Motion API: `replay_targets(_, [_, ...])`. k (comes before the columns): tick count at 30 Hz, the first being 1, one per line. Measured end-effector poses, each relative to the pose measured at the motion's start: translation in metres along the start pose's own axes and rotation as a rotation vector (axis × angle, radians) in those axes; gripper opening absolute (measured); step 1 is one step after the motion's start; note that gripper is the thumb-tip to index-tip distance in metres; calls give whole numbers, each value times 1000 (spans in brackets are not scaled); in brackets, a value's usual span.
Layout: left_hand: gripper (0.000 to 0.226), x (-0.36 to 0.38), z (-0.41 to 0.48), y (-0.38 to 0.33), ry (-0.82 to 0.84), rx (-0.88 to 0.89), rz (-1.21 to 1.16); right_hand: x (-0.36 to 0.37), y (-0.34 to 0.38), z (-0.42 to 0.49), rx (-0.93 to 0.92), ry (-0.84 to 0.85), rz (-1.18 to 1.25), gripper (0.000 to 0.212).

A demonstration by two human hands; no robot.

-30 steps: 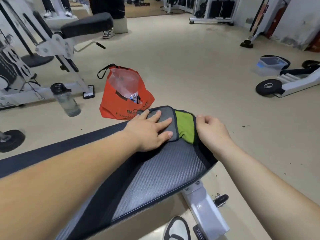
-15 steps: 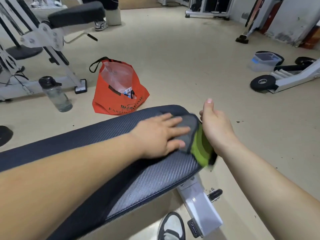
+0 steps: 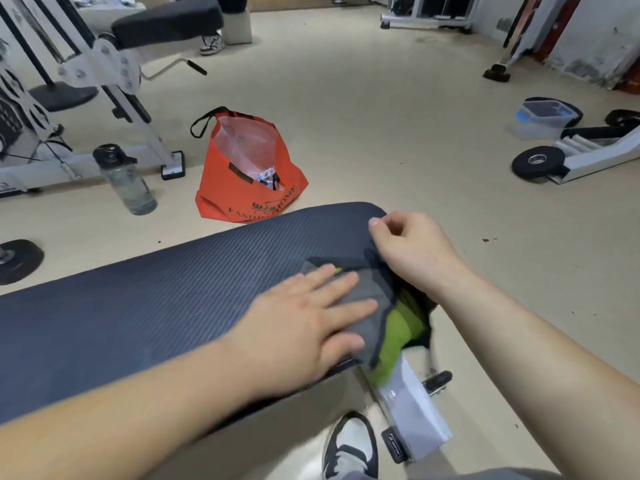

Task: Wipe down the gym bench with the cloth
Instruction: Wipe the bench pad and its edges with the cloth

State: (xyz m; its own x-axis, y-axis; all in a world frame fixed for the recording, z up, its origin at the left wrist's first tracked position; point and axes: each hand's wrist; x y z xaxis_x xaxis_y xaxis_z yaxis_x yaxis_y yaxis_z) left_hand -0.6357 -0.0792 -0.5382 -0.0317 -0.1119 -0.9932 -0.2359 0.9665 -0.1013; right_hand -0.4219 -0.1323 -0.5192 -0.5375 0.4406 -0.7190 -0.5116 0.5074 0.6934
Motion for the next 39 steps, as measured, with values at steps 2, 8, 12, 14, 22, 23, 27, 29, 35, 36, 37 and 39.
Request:
replay_targets(2, [58,-8,8,38,29,-154,-6,5,4,-3,-21,41,-50,31])
replay_targets(8, [57,-8,13,59,14,-543,-88,16,19,-5,-60,63,-124,22])
replay_targets(12, [54,3,-54,1,-70,-232,-54,29,36,-4,-106,65,-123,23])
replay_targets(14, [52,3,-81,22,-68,-117,-38,37,46,-4,-127,92,-123,25])
replay_targets(22, [57,-3,-72,108,-26,-731,-40,62,84,-19,-267,273,-171,33])
replay_targets(23, [58,0,-76,92,-19,-725,-5,65,88,-20,-279,277,-180,33])
replay_targets(27, [54,2,-125,24,-123,-415,52,76,98,-21,-318,262,-194,31])
replay_targets(29, [49,0,-145,28,-126,-273,51,81,101,-21,-331,280,-208,34])
replay_targets(35, [57,-21,-105,122,-11,-744,83,83,111,-29,-368,317,-204,29])
replay_targets(36, [58,-20,-95,127,0,-818,62,82,112,-30,-374,319,-201,28])
replay_targets(37, [59,-18,-89,122,-3,-855,66,82,112,-29,-379,317,-195,28])
replay_targets(39, [60,-10,-90,93,-37,-837,123,82,113,-28,-383,302,-185,30])
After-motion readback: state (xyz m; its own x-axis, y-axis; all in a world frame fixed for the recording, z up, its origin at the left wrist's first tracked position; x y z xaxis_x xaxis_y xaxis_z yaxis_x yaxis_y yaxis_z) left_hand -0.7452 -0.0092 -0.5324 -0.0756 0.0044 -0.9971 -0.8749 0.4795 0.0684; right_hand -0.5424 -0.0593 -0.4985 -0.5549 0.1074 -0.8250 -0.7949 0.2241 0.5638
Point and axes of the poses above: each hand's wrist, its own z-axis towards the middle knuckle, its own x-axis out of the palm, y = z × x, and after that the axes turned 4 degrees about x, right-handed
